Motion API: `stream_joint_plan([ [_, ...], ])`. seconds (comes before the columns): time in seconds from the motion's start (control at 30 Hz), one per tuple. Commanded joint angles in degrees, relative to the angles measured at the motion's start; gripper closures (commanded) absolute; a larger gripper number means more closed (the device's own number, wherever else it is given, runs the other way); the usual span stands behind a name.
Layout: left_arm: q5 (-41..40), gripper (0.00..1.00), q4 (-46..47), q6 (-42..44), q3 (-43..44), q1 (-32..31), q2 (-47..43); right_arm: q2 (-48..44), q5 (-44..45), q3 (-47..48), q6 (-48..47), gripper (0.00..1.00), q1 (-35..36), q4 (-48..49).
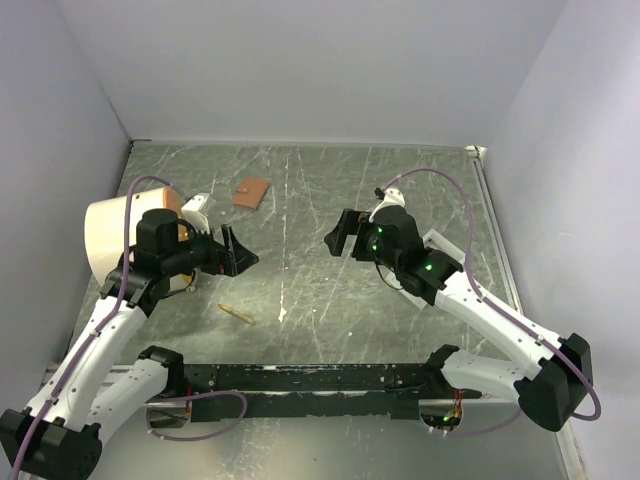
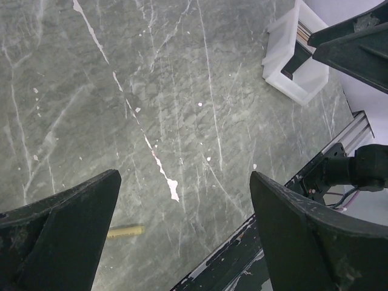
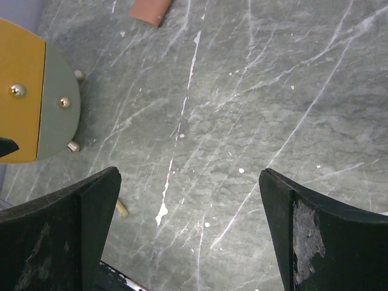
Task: Put the credit cards into the card holder
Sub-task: Move the card holder to the center of the board.
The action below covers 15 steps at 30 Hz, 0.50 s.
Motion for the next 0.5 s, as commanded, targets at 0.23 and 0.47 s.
stream_joint_plan([
  [0.23,-0.33,0.02,1.46,5.08,3.11,0.48,2.88,-0.92,0.79,-0.77,-0.04,0.00,0.25,1.41],
  [0.47,-1.53,0.09,3.86,4.09,9.93,0.33,11.46,-1.75,0.71,-0.67,-0.57,0.00,0.34,2.05],
])
